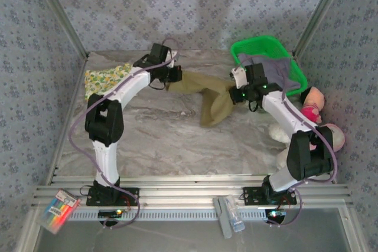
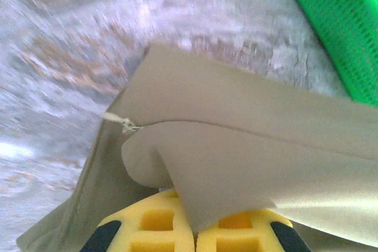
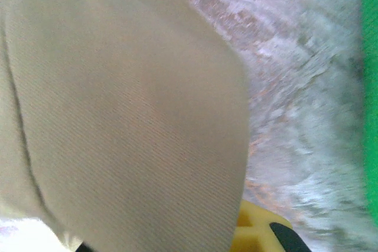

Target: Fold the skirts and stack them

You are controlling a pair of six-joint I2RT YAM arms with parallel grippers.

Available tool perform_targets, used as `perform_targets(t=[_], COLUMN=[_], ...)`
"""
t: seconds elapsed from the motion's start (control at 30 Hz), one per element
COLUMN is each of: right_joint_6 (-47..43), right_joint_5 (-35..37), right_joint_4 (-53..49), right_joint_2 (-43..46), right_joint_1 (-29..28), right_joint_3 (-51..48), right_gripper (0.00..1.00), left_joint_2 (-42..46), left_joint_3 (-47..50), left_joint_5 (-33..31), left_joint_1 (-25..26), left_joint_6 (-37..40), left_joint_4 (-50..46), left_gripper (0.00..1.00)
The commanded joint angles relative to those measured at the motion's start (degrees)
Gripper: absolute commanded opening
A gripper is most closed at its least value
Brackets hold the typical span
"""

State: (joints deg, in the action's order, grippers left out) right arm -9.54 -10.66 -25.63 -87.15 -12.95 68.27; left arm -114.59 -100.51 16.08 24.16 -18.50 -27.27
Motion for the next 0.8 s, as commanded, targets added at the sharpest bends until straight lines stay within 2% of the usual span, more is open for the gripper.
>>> perform_targets(t=[0.0,0.13,0.27,0.37,0.47,0.6,0.63,0.67,0.7,0.73,0.77], right_joint_6=[-8.1,-11.1,-13.3,-18.1,-24.7,-30.5,-31.6,-32.3,-32.7,-32.5,-31.2], right_joint_5=[4.8,7.9,11.2,15.3,19.6,24.4,24.7,24.3,23.0,21.3,19.6], right_joint_4=[-6.6,-7.6,-8.5,-8.6,-8.6,-6.5,-6.4,-6.9,-7.9,-8.5,-8.6], right_joint_2=[-1.8,-5.2,-9.0,-9.5,-8.2,-4.3,-3.2,-2.4,-1.1,0.1,1.2], right_joint_1=[1.9,2.4,2.2,0.8,-1.2,-4.9,-6.7,-8.5,-10.5,-12.4,-13.4], right_joint_3=[6.6,15.4,24.9,28.0,24.4,11.1,7.5,4.3,1.2,-2.5,-4.1], right_gripper=[0.0,0.0,0.0,0.0,0.0,0.0,0.05,0.17,0.36,0.5,0.58], left_joint_2=[4.5,3.0,0.0,0.8,5.0,15.1,17.5,19.3,21.7,23.9,26.0], left_joint_3=[-4.3,-12.5,-24.0,-26.7,-19.7,2.6,8.3,12.7,17.3,21.4,24.5], left_joint_5=[-6.4,-6.3,-8.8,-10.9,-13.6,-16.0,-16.5,-16.6,-16.4,-16.2,-16.1], left_joint_1=[-2.1,-3.9,-4.0,-4.0,-3.8,-3.2,-3.0,-2.9,-2.7,-2.5,-2.2], left_joint_6=[3.2,5.5,9.2,11.0,12.7,14.3,14.2,13.9,13.2,12.2,11.4], left_joint_4=[-1.0,-5.0,-11.2,-14.4,-12.3,-3.1,-1.3,-0.1,0.7,1.5,2.3], left_gripper=[0.0,0.0,0.0,0.0,0.0,0.0,0.07,0.17,0.34,0.53,0.63])
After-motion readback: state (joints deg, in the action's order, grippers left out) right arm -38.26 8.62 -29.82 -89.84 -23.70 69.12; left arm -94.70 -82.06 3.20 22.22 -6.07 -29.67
